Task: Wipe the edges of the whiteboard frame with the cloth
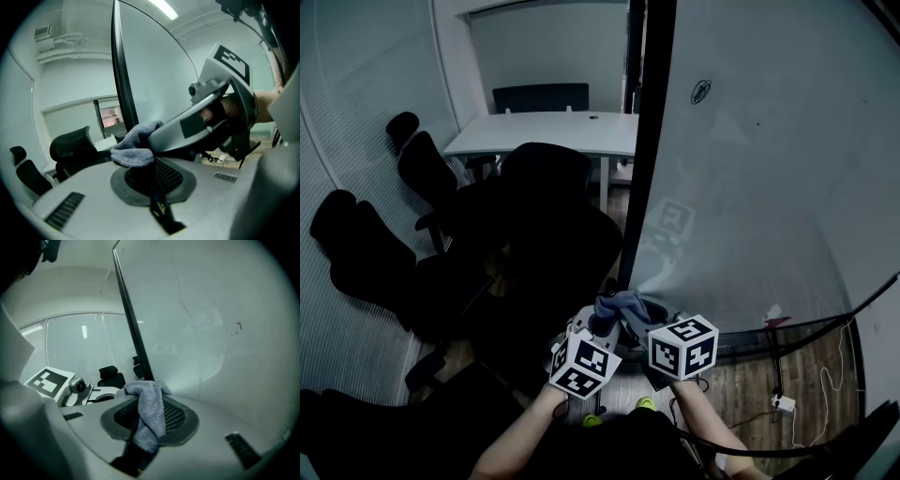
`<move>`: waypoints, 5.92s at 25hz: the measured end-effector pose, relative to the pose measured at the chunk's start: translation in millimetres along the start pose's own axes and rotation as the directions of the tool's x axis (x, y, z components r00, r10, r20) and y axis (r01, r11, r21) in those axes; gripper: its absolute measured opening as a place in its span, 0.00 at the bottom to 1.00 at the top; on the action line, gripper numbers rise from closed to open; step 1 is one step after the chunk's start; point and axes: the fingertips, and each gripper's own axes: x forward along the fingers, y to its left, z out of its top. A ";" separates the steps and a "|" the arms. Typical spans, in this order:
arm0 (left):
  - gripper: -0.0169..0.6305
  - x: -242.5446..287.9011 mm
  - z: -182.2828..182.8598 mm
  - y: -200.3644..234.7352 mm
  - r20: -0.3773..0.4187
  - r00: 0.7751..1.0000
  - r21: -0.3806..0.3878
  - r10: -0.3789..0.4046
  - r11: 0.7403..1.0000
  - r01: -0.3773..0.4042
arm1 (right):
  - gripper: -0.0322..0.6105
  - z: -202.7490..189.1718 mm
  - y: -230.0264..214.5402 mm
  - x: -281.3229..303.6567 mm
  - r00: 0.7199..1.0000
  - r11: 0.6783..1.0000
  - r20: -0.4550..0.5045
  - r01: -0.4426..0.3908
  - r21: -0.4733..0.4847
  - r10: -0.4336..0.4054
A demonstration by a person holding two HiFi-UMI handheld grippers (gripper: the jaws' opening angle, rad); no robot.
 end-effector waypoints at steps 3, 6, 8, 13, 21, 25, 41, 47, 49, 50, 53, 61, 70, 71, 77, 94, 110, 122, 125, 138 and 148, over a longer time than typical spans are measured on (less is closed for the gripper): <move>0.05 -3.8 6.0 2.2 0.010 1.000 0.007 0.001 1.000 -0.002 | 0.20 6.6 3.5 -1.8 1.000 1.000 0.010 -0.001 -0.013 0.001; 0.05 -6.6 13.5 3.9 0.023 1.000 0.017 0.004 1.000 -0.005 | 0.20 14.8 6.5 -4.3 1.000 0.999 0.018 -0.005 -0.034 0.006; 0.05 -9.2 21.0 5.7 0.033 0.999 0.025 0.009 1.000 -0.009 | 0.20 23.2 10.3 -6.1 1.000 0.999 0.025 -0.010 -0.053 0.011; 0.05 -16.6 36.8 11.6 0.057 0.998 0.025 0.002 1.000 -0.004 | 0.20 40.0 18.6 -9.5 0.999 0.995 0.034 -0.021 -0.093 0.024; 0.05 -25.0 60.9 22.3 0.073 0.997 0.112 0.032 0.993 -0.041 | 0.20 65.2 27.9 -16.8 0.997 0.992 0.055 -0.038 -0.119 0.044; 0.05 -29.3 67.6 24.1 0.073 0.997 0.143 0.036 0.989 -0.046 | 0.20 72.3 32.7 -19.5 0.999 0.986 0.039 -0.030 -0.166 0.037; 0.05 -44.2 106.5 34.1 0.080 0.996 0.232 0.026 0.972 -0.044 | 0.20 112.2 47.7 -33.7 0.996 0.959 0.045 -0.057 -0.279 0.072; 0.05 -49.7 120.6 39.0 0.080 0.997 0.250 0.016 0.968 -0.036 | 0.20 127.9 54.5 -37.9 0.998 0.929 0.032 -0.045 -0.367 0.061; 0.05 -52.8 128.8 40.9 0.086 0.996 0.263 0.018 0.964 -0.040 | 0.20 135.9 57.3 -41.3 0.997 0.921 0.038 -0.044 -0.386 0.064; 0.05 -54.1 133.6 41.9 0.088 0.996 0.269 0.019 0.962 -0.042 | 0.20 140.5 58.2 -43.4 0.997 0.918 0.042 -0.045 -0.393 0.067; 0.05 -57.7 147.5 45.8 0.100 0.995 0.286 0.023 0.957 -0.051 | 0.20 154.5 61.1 -48.1 0.996 0.907 0.049 -0.046 -0.420 0.074; 0.05 -67.8 170.3 54.4 0.132 0.991 0.314 0.033 0.946 -0.073 | 0.20 179.2 71.3 -54.6 0.996 0.868 0.055 -0.039 -0.495 0.076; 0.05 -76.0 192.2 60.7 0.152 0.987 0.360 0.045 0.928 -0.097 | 0.20 201.7 78.3 -62.8 0.992 0.847 0.089 -0.029 -0.531 0.090; 0.05 -76.6 195.2 61.5 0.156 0.987 0.365 0.047 0.926 -0.102 | 0.20 204.7 78.7 -64.0 0.991 0.845 0.096 -0.025 -0.535 0.090; 0.05 -83.1 207.9 65.1 0.170 0.984 0.395 0.056 0.911 -0.120 | 0.20 217.7 84.2 -69.0 0.990 0.836 0.107 -0.023 -0.548 0.097; 0.05 -102.6 256.1 81.8 0.231 0.968 0.458 0.095 0.867 -0.194 | 0.20 268.2 101.3 -85.9 0.976 0.771 0.184 0.030 -0.636 0.114; 0.05 -120.0 290.7 97.8 0.247 0.957 0.536 0.149 0.802 -0.264 | 0.20 306.2 116.9 -97.0 0.966 0.724 0.230 0.077 -0.685 0.115; 0.05 -131.9 318.8 109.3 0.254 0.950 0.592 0.183 0.747 -0.302 | 0.20 335.7 127.3 -106.9 0.960 0.677 0.266 0.135 -0.723 0.093; 0.05 -133.6 325.5 111.9 0.261 0.947 0.600 0.189 0.737 -0.312 | 0.20 342.7 128.5 -109.0 0.956 0.672 0.277 0.145 -0.726 0.093; 0.05 -146.1 352.6 124.9 0.293 0.934 0.613 0.205 0.709 -0.348 | 0.20 372.3 138.8 -115.8 0.943 0.650 0.320 0.186 -0.737 0.092; 0.05 -159.2 377.3 138.7 0.321 0.918 0.629 0.231 0.673 -0.389 | 0.20 400.4 150.8 -120.5 0.940 0.605 0.334 0.224 -0.764 0.073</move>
